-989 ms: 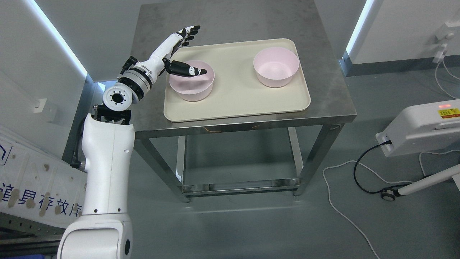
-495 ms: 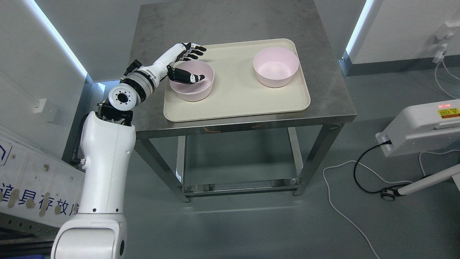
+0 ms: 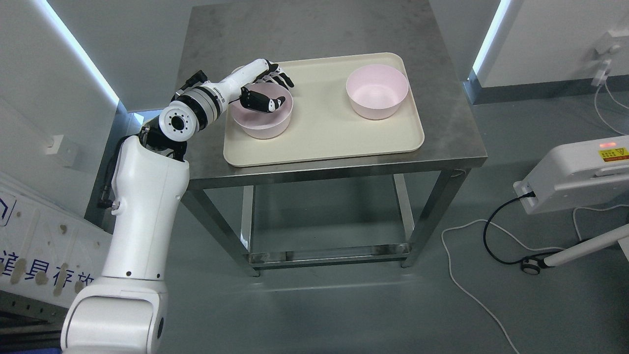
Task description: Stack pink IKEA bowls on left shelf middle
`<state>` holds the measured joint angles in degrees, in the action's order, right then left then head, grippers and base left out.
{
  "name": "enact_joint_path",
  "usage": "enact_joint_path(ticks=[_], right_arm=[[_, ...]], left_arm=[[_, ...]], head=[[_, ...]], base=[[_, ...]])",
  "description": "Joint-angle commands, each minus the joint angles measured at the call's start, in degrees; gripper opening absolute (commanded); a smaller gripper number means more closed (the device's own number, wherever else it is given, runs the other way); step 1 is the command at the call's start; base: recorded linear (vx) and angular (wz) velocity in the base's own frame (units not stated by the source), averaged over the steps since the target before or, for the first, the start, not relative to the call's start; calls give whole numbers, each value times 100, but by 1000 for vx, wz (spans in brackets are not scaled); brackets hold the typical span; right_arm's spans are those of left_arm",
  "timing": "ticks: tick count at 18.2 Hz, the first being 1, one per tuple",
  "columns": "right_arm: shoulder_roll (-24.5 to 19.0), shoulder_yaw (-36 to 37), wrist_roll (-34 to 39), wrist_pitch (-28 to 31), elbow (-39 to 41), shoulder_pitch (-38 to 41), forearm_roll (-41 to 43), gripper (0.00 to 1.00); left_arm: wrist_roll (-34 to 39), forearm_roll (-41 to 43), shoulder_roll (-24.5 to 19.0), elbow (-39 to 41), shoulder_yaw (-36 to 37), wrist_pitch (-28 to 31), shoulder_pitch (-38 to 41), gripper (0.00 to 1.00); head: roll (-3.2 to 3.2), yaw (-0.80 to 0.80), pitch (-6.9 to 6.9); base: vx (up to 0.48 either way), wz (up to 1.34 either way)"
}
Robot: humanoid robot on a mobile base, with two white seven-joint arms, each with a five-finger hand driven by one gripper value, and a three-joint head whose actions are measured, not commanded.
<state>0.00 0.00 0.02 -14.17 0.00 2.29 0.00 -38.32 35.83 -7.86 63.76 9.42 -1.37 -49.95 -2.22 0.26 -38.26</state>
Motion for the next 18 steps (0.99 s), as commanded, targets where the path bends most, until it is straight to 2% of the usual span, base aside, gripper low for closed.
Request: enact_joint_path(ticks=[1, 3, 5, 9, 12, 15, 18], right_arm=[[100, 26, -2, 1, 100, 0, 9, 100], [100, 26, -2, 1, 100, 0, 9, 100], [100, 26, -2, 1, 100, 0, 9, 100], [100, 26, -2, 1, 100, 0, 9, 100], [100, 26, -2, 1, 100, 0, 9, 100], [100, 26, -2, 1, 100, 0, 9, 100], [100, 26, -2, 1, 100, 0, 9, 100]], left_arm=[[-9, 276, -67, -338, 429, -450, -33, 10], [-18, 276, -50, -417, 333, -758, -41, 1], [-9, 250, 29, -444, 71, -812, -41, 1], [-27, 162, 635, -400, -966, -759, -94, 1], [-44, -101, 686, -312, -1617, -698, -270, 1], [-27, -506, 686, -154, -1627, -277, -603, 1], [34, -533, 686, -154, -1339, -162, -955, 1]], head=[[0, 0, 0], [0, 0, 0], [0, 0, 0], [0, 0, 0], [0, 0, 0], [0, 0, 0], [0, 0, 0]], base=[[0, 0], [0, 0], [0, 0], [0, 0], [0, 0], [0, 0], [0, 0]])
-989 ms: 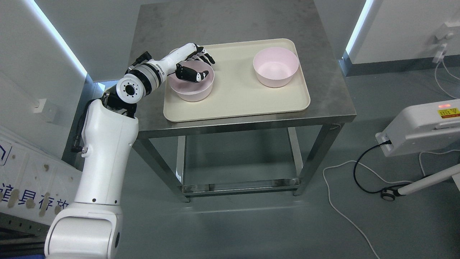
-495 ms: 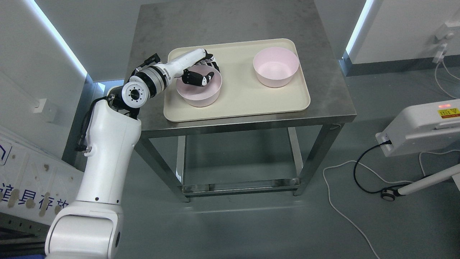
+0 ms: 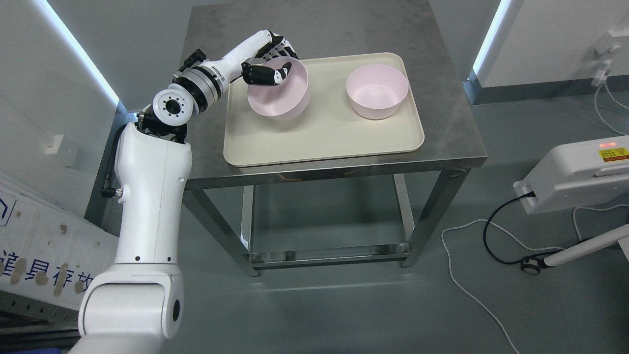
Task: Stack pink IKEA bowls on left shelf middle
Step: 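Lift the pink bowl and place it into the farther pink bowl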
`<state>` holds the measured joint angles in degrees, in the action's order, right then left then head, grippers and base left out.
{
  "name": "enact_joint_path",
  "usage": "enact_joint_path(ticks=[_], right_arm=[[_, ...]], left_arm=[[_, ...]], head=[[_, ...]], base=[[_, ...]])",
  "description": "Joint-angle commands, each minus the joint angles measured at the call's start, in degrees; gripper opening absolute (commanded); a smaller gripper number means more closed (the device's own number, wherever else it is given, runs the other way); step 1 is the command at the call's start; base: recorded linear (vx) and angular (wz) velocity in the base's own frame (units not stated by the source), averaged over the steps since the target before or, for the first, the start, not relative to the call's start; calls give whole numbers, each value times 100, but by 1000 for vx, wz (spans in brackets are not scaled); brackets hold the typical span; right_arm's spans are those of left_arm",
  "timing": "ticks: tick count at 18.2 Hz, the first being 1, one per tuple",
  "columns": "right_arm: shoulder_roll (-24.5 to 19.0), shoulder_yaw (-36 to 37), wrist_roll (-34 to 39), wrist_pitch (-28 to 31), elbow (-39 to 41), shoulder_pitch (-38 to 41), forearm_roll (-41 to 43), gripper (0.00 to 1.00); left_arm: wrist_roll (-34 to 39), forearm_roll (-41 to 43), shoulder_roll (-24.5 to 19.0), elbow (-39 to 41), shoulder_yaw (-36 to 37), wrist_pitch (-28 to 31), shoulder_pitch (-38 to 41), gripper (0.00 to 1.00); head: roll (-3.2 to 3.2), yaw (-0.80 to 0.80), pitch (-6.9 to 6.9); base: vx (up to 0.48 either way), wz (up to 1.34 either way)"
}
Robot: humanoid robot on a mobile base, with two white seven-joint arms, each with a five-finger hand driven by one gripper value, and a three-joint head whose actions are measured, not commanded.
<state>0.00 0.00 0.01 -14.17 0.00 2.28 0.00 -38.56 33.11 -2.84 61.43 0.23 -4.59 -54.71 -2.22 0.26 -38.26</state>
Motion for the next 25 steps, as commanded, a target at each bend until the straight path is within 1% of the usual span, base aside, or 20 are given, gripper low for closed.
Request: enact_joint_path(ticks=[1, 2, 3, 4, 5, 7, 9, 11, 13, 15, 19, 25], right_arm=[[100, 26, -1, 2, 100, 0, 9, 100], [100, 26, -1, 2, 100, 0, 9, 100], [100, 26, -1, 2, 100, 0, 9, 100], [100, 26, -1, 2, 100, 0, 9, 100], [100, 26, -1, 2, 100, 0, 9, 100], [100, 26, -1, 2, 100, 0, 9, 100], [100, 26, -1, 2, 100, 0, 9, 100], [100, 26, -1, 2, 100, 0, 9, 100], [100, 26, -1, 2, 100, 0, 9, 100], [100, 26, -1, 2, 100, 0, 9, 100], [100, 26, -1, 2, 100, 0, 9, 100], [100, 26, -1, 2, 100, 0, 9, 100]], left_arm=[[111, -304, 184, 71, -53, 169, -514, 1], [233, -427, 184, 71, 255, 204, -514, 1], [452, -593, 184, 71, 632, 361, -523, 2], [733, -856, 184, 36, 1150, 571, -558, 2], [927, -1137, 184, 1, 1607, 661, -663, 2], [1244, -1682, 184, -174, 2844, 697, -909, 2], [1516, -1938, 184, -368, 3778, 688, -1033, 3], [1597, -2027, 184, -430, 4308, 697, -1042, 3], [1693, -2036, 184, -483, 4538, 688, -1042, 4], [1816, -2036, 184, -658, 4609, 688, -1059, 4], [2361, -2054, 184, -1194, 4548, 670, -1288, 4], [2555, -2054, 184, -1511, 4258, 670, -1288, 6]], head=[[0, 0, 0], [0, 0, 0], [0, 0, 0], [0, 0, 0], [0, 0, 0], [0, 0, 0], [0, 0, 0], [0, 0, 0], [0, 0, 0], [0, 0, 0], [0, 0, 0], [0, 0, 0]], base=[[0, 0], [0, 0], [0, 0], [0, 0], [0, 0], [0, 0], [0, 0], [0, 0], [0, 0], [0, 0], [0, 0], [0, 0]])
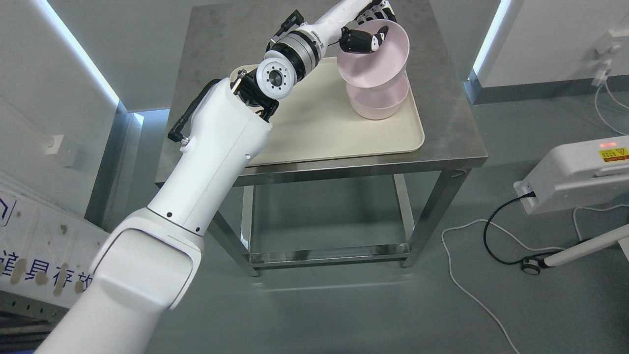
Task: Stack pink IKEA bowls on left shelf middle
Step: 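Lift the pink bowl and place it into the farther pink bowl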
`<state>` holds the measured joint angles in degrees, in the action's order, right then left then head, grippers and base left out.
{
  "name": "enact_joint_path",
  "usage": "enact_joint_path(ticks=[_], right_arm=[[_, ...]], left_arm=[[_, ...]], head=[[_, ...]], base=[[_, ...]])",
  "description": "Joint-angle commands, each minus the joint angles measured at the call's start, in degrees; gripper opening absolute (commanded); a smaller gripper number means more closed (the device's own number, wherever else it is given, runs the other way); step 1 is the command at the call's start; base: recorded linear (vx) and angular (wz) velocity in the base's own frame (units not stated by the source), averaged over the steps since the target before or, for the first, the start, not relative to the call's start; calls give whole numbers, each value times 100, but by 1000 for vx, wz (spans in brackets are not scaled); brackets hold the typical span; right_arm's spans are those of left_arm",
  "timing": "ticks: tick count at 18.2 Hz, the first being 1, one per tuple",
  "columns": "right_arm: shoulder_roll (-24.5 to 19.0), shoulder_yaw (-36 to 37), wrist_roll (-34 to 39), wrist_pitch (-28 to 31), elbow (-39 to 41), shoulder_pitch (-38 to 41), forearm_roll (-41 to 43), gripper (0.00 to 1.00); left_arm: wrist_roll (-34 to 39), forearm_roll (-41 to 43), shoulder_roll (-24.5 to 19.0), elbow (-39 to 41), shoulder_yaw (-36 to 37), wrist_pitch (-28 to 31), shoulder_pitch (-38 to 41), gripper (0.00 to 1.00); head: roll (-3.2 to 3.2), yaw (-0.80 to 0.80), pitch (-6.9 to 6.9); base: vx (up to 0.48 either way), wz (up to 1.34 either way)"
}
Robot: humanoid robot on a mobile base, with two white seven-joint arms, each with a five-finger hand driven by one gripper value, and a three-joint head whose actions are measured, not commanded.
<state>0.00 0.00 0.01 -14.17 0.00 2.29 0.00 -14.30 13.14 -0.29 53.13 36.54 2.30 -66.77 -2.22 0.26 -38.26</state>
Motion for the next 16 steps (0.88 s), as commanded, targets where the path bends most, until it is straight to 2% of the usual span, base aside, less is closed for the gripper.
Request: enact_joint_path(ticks=[1, 9, 11, 13, 15, 16], right_arm=[[100, 26, -1, 2, 100, 0, 9, 100], [100, 26, -1, 2, 100, 0, 9, 100], [100, 26, -1, 2, 100, 0, 9, 100], [100, 26, -1, 2, 100, 0, 9, 100], [100, 26, -1, 2, 100, 0, 9, 100], [100, 26, -1, 2, 100, 0, 9, 100]], left_arm=[[138, -58, -71, -681, 608, -19, -82, 6], [419, -22, -71, -778, 195, -10, -82, 12], [428, -22, -71, -778, 186, -10, -82, 16], [393, -31, -71, -787, 73, -10, -82, 26], [332, -57, -71, -778, 28, -10, -74, 43], [323, -66, -71, -761, 28, -27, -47, 56]], head=[[0, 0, 0], [0, 0, 0], [0, 0, 0], [0, 0, 0], [0, 0, 0], [0, 0, 0]], base=[[0, 0], [0, 0], [0, 0], [0, 0], [0, 0], [0, 0]])
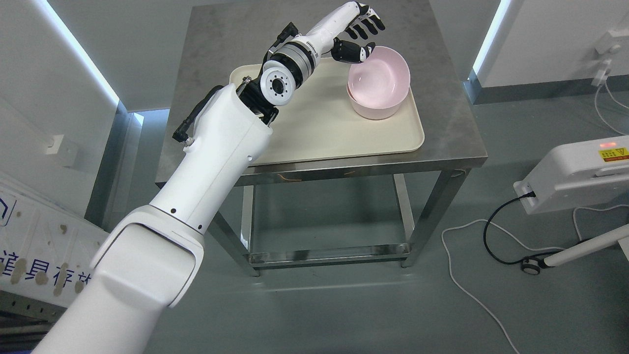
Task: Stack pink IKEA bowls on left shelf middle
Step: 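Lift the pink bowl and place it into the farther pink bowl, then grip the stacked pink bowls with the left hand and lift them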
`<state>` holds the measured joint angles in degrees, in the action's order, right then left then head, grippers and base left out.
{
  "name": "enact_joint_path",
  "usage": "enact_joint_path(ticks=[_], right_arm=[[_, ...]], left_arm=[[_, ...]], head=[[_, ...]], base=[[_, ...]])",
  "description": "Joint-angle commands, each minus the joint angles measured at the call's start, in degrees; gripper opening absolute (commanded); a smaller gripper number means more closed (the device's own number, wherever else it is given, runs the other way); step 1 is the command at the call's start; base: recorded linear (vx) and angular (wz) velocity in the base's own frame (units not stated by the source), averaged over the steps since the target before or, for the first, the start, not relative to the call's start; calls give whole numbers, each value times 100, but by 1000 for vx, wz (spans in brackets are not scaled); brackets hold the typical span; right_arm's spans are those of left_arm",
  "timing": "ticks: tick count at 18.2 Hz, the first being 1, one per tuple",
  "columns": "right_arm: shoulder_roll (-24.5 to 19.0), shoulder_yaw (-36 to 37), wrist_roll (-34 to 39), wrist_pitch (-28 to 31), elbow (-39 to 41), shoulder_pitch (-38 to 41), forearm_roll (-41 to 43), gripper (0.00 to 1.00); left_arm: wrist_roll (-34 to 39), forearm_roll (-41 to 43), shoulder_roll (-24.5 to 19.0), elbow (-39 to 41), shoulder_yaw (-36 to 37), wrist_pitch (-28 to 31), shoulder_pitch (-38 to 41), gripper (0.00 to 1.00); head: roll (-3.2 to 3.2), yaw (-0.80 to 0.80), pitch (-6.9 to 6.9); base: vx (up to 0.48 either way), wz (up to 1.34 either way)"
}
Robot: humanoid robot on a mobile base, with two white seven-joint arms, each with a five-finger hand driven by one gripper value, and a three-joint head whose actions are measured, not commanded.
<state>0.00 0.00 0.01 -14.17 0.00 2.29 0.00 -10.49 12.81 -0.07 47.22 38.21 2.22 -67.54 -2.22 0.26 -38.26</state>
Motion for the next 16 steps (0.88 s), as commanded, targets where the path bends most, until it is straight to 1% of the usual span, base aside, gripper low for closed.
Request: enact_joint_path(ticks=[1, 2, 3, 4, 6, 7, 9, 10, 11, 12, 13, 16], right_arm=[[100, 26, -1, 2, 100, 0, 9, 100], [100, 26, -1, 2, 100, 0, 9, 100], [100, 26, -1, 2, 100, 0, 9, 100], [100, 26, -1, 2, 100, 0, 9, 100], [100, 26, -1, 2, 100, 0, 9, 100], [100, 26, -1, 2, 100, 0, 9, 100], [100, 26, -1, 2, 100, 0, 9, 100], [100, 26, -1, 2, 100, 0, 9, 100], [100, 26, -1, 2, 100, 0, 9, 100], [100, 26, -1, 2, 100, 0, 9, 100], [100, 26, -1, 2, 100, 0, 9, 100], [100, 26, -1, 2, 100, 0, 9, 100]], left_arm=[[-59, -85, -93, -108, -147, -37, 83, 71], [-50, -155, -93, 40, -225, -46, 196, 81], [-59, -348, -93, 607, -600, -116, 467, 85], [-59, -706, -93, 1118, -848, -317, 714, 85], [-59, -1279, -93, 1866, -990, -826, 1031, 86], [-59, -1359, -93, 2279, -938, -1011, 1267, 89], [-146, -1334, -93, 2756, -606, -1005, 1611, 90], [-295, -1151, -93, 2827, -326, -952, 1769, 89], [-418, -793, -93, 2828, -244, -873, 1875, 89], [-506, -258, -93, 2819, -270, -698, 1981, 89], [-542, 226, -93, 2810, -279, -401, 2069, 89], [-542, 888, -93, 2793, -296, 356, 2035, 88]], head=[[0, 0, 0], [0, 0, 0], [0, 0, 0], [0, 0, 0], [0, 0, 0], [0, 0, 0], [0, 0, 0], [0, 0, 0], [0, 0, 0], [0, 0, 0], [0, 0, 0], [0, 0, 0]], base=[[0, 0], [0, 0], [0, 0], [0, 0], [0, 0], [0, 0], [0, 0], [0, 0], [0, 0], [0, 0], [0, 0], [0, 0]])
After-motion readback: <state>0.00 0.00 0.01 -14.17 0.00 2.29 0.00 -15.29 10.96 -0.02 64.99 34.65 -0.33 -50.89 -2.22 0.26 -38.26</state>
